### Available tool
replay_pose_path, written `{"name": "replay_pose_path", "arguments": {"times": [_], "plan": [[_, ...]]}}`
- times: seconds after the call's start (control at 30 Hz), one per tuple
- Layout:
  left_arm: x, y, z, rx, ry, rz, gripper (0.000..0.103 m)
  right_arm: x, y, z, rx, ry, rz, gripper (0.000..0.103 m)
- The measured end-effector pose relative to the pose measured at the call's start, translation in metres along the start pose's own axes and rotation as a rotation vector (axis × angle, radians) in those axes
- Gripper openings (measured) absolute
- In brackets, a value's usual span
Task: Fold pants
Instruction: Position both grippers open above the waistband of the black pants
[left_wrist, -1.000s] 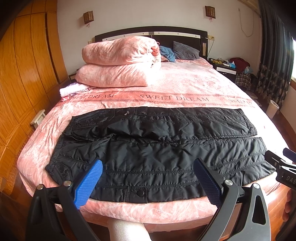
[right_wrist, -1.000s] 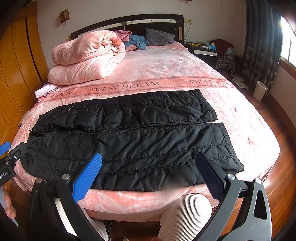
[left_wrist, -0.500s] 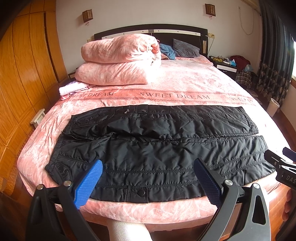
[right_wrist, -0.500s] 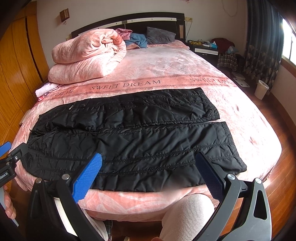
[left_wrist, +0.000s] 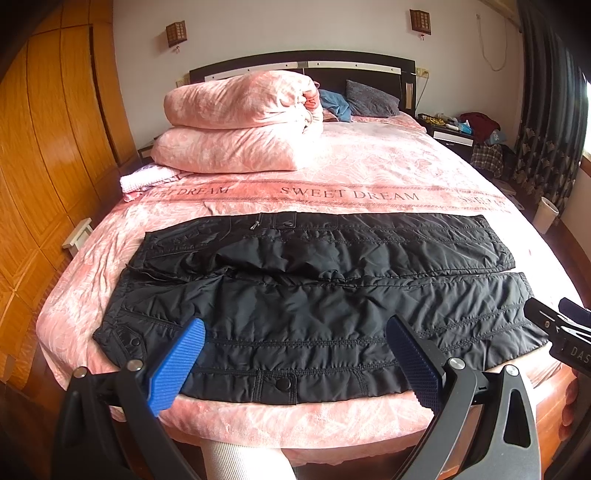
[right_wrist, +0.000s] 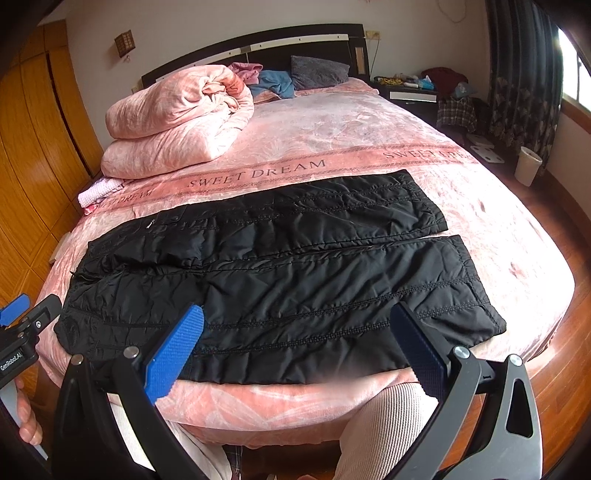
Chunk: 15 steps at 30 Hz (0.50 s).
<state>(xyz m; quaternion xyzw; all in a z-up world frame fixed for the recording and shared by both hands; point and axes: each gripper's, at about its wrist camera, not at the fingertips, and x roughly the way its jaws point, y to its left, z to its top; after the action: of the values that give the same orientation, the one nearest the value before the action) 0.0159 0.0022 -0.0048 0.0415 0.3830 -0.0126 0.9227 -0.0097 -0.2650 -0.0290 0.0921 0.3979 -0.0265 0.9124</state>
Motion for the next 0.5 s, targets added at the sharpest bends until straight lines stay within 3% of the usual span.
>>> {"name": "replay_pose_path", "arguments": {"times": [0.5], "plan": [[-0.002, -0.0001, 0.0015, 0.002, -0.002, 0.003, 0.099, -0.0003, 0.0004, 0.0008, -0.024, -0.034, -0.024, 0.101]]}}
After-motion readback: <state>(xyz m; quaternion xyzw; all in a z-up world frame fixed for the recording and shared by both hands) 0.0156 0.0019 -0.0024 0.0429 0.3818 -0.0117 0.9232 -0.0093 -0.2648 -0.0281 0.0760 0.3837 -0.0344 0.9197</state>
